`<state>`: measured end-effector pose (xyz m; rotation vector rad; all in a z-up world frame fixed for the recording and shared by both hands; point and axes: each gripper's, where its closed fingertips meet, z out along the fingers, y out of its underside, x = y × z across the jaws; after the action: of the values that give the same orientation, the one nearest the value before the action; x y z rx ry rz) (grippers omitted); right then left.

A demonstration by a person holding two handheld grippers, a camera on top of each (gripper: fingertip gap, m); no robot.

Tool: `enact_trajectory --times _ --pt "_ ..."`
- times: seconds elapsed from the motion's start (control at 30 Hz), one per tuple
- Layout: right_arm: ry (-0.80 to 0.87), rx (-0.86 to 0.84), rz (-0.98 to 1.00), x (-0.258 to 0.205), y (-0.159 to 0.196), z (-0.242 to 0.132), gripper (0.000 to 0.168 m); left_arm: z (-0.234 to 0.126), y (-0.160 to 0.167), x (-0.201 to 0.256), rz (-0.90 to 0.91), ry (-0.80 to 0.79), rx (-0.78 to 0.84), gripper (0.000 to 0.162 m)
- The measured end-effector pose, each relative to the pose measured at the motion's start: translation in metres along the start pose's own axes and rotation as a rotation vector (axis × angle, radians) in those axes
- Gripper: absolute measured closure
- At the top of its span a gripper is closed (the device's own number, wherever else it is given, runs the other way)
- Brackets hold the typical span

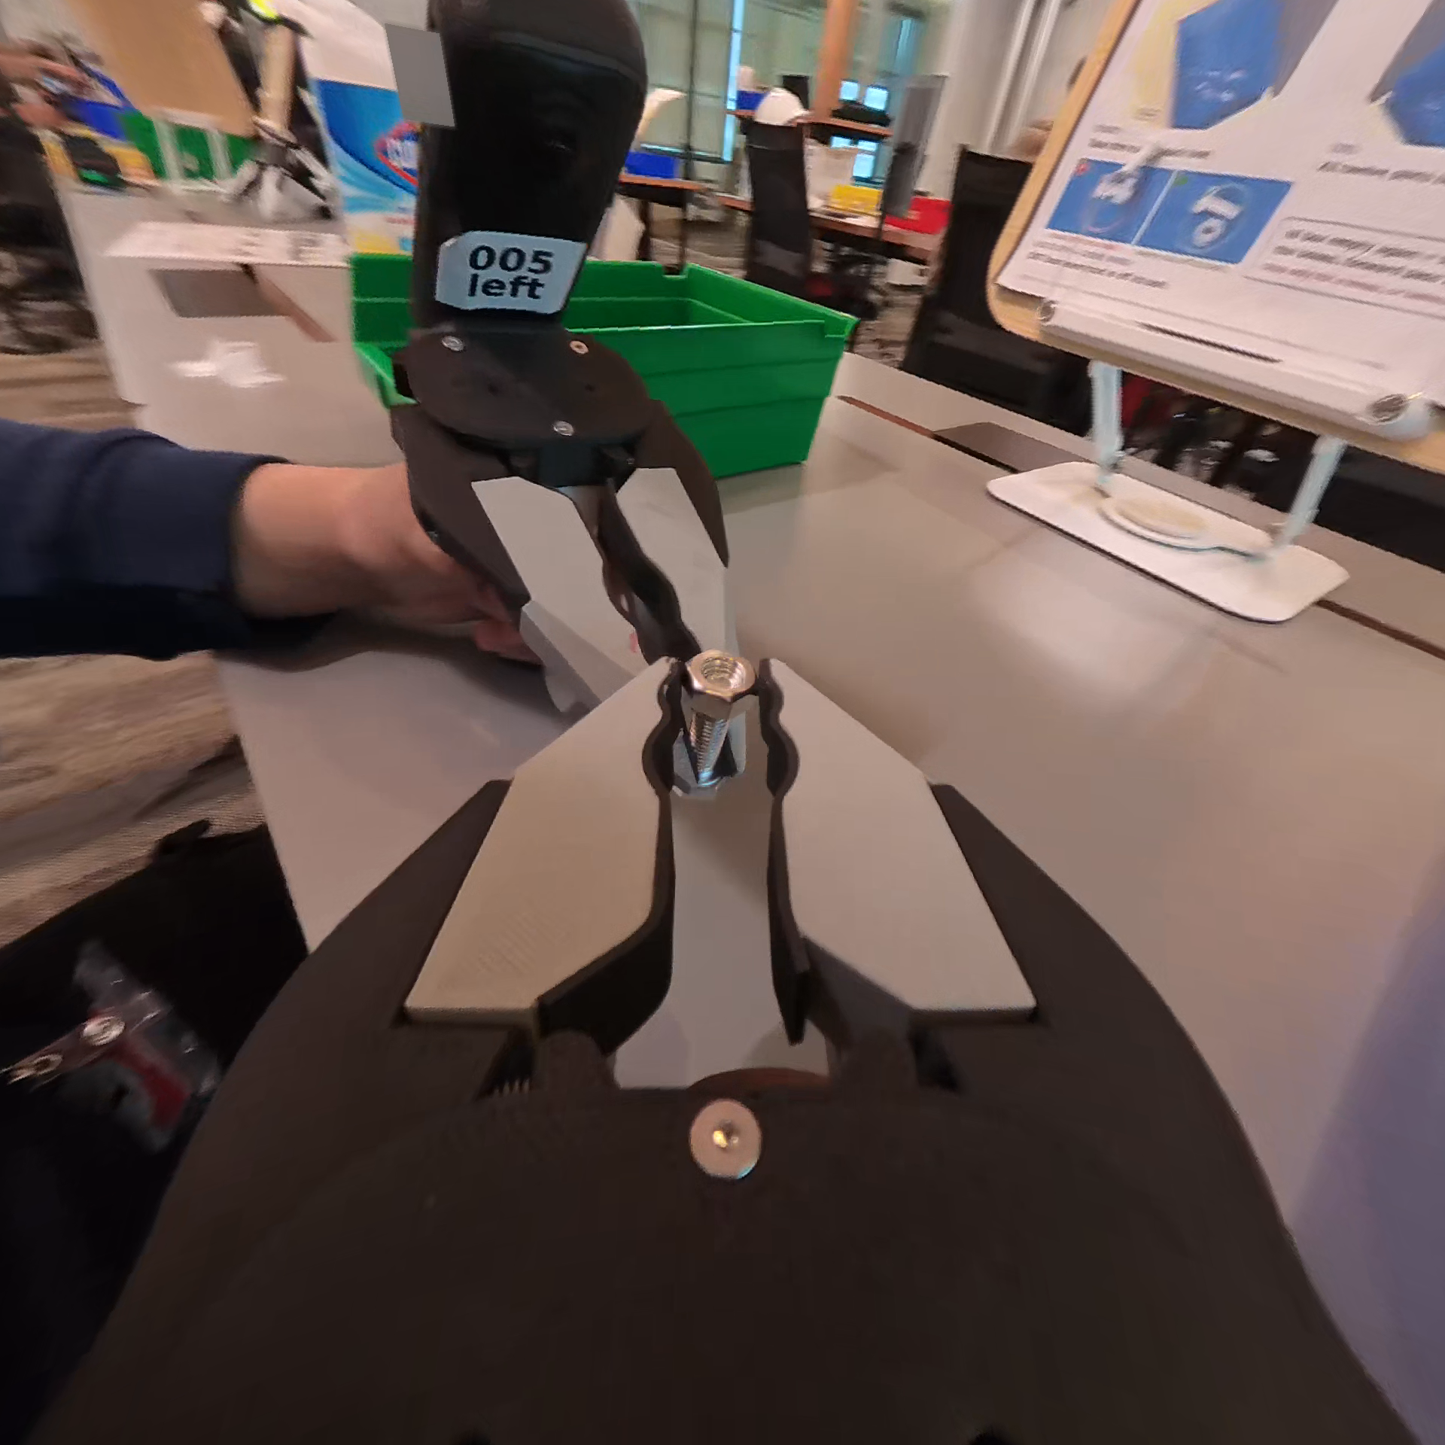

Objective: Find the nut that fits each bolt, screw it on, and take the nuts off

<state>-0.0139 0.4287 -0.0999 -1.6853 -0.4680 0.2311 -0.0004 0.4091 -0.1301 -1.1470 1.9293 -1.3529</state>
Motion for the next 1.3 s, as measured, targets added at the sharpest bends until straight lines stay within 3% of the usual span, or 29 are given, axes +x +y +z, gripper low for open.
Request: enact_trajectory --times 0.1,0.3,0.5,0.8,1.03,1.1,1.13,1.2,1.3 --pt "-0.050 0.014 -0.023 -0.006 -0.004 -0.001 0.142 -0.002 -0.003 0.001 -0.010 0.019 0.025 0.155" --pt "-0.306 0.080 0.084 -0.011 -0.018 -0.013 0.123 -0.006 -0.011 0.012 0.020 0.076 0.076 0.155" --pt "-0.416 0.086 0.157 -0.021 -0.020 -0.010 0.124 -0.005 -0.012 0.015 0.060 0.069 0.074 0.155" --pt "-0.317 0.080 0.115 -0.010 -0.013 -0.019 0.134 -0.008 -0.012 0.002 -0.003 0.032 0.081 0.155" --pt "-0.326 0.047 0.126 -0.019 -0.010 0.000 0.116 -0.008 -0.009 -0.005 -0.007 -0.006 0.062 0.155" --pt "-0.292 0.047 0.107 -0.012 -0.007 -0.009 0.125 -0.012 -0.009 -0.015 -0.056 -0.038 0.078 0.155" --pt "-0.339 0.073 0.114 -0.018 -0.011 -0.019 0.152 -0.014 -0.009 -0.023 -0.084 -0.067 0.085 0.155" --pt "-0.337 0.108 0.146 -0.017 -0.017 -0.029 0.149 -0.017 -0.010 -0.028 -0.125 -0.059 0.103 0.155" --pt "-0.219 0.051 0.123 0.006 -0.014 -0.010 0.120 -0.012 -0.013 -0.018 -0.104 -0.020 0.111 0.155"
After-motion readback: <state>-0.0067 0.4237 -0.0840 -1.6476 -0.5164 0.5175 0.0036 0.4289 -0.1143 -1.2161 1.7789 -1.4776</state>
